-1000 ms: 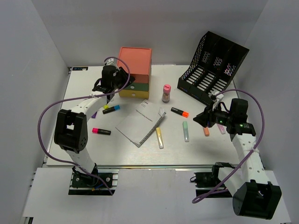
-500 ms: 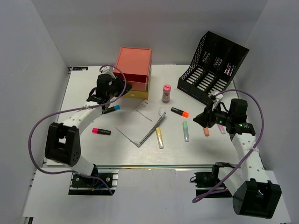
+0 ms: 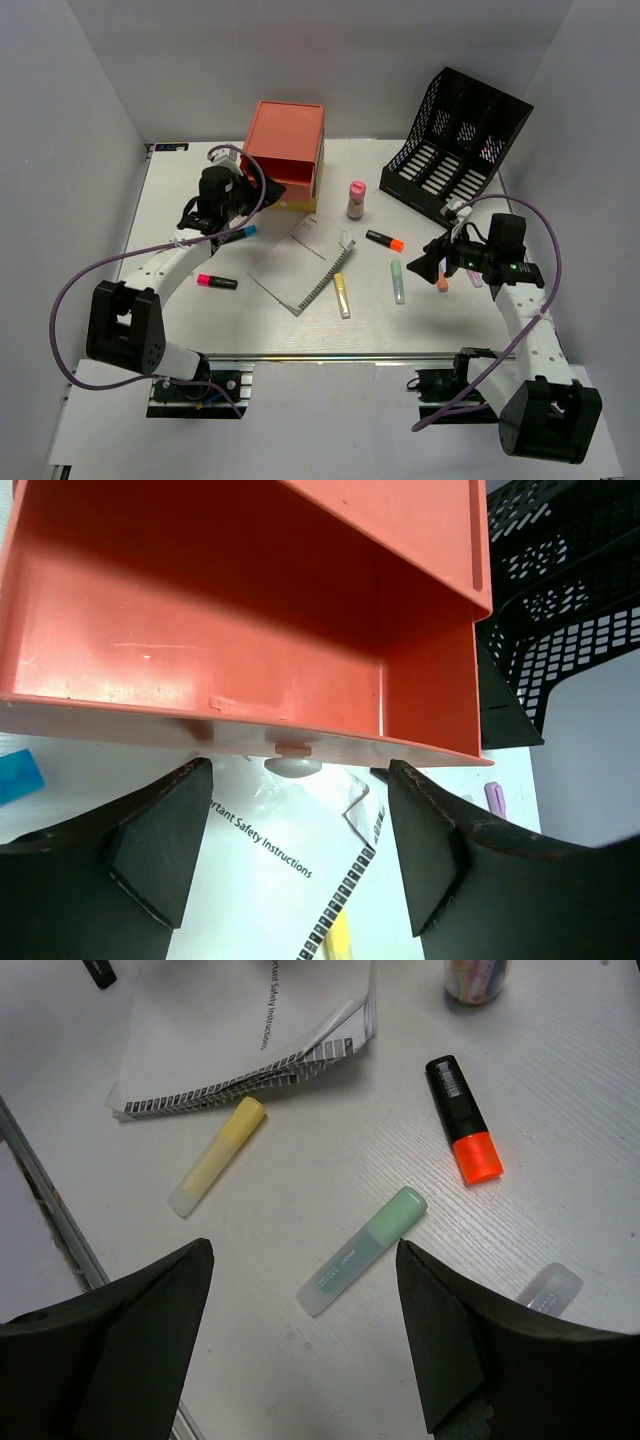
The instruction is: Organize the desk
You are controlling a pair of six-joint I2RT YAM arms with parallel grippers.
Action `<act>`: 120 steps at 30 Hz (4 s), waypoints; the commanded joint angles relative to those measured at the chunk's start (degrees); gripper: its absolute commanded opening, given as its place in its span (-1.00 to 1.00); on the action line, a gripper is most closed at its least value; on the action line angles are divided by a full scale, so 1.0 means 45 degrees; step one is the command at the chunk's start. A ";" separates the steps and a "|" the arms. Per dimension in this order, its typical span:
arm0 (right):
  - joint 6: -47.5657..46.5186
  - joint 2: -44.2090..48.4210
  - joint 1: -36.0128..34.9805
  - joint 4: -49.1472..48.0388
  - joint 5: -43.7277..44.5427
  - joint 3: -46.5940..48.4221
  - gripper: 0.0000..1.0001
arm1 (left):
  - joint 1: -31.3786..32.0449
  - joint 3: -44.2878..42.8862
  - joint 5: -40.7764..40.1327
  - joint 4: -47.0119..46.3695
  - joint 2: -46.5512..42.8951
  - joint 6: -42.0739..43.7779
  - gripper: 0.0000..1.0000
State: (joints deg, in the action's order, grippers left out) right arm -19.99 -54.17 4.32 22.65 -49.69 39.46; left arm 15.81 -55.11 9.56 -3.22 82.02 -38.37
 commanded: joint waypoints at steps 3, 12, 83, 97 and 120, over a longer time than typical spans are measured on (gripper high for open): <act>-0.1729 -0.0499 -0.0333 0.0122 -0.0696 0.0136 0.60 | -0.0213 -0.0371 0.0629 0.0422 -0.0939 0.0673 0.63; -0.0833 -0.3915 -0.1856 -0.0679 0.0865 0.3219 0.09 | -0.0213 0.1268 0.1039 0.1126 -0.3731 0.2021 -0.03; 0.3406 -1.2512 -0.5921 -1.2827 0.7586 0.5019 0.39 | -0.0213 0.3380 -0.2340 0.3197 -0.8851 0.5812 0.63; 0.2041 -1.1268 -0.5765 -1.2439 0.7020 0.4844 -0.53 | -0.0213 0.3360 -0.2340 0.3197 -0.8851 0.5831 0.63; -0.2393 -0.8938 -0.8182 -0.1227 0.7133 1.4394 -1.00 | -0.0213 0.3517 -0.2535 0.3119 -0.9320 0.5812 0.65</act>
State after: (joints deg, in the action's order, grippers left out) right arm -26.92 -93.43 -29.06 10.83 -20.29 100.27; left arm 15.07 -39.79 -1.04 10.81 40.62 -12.51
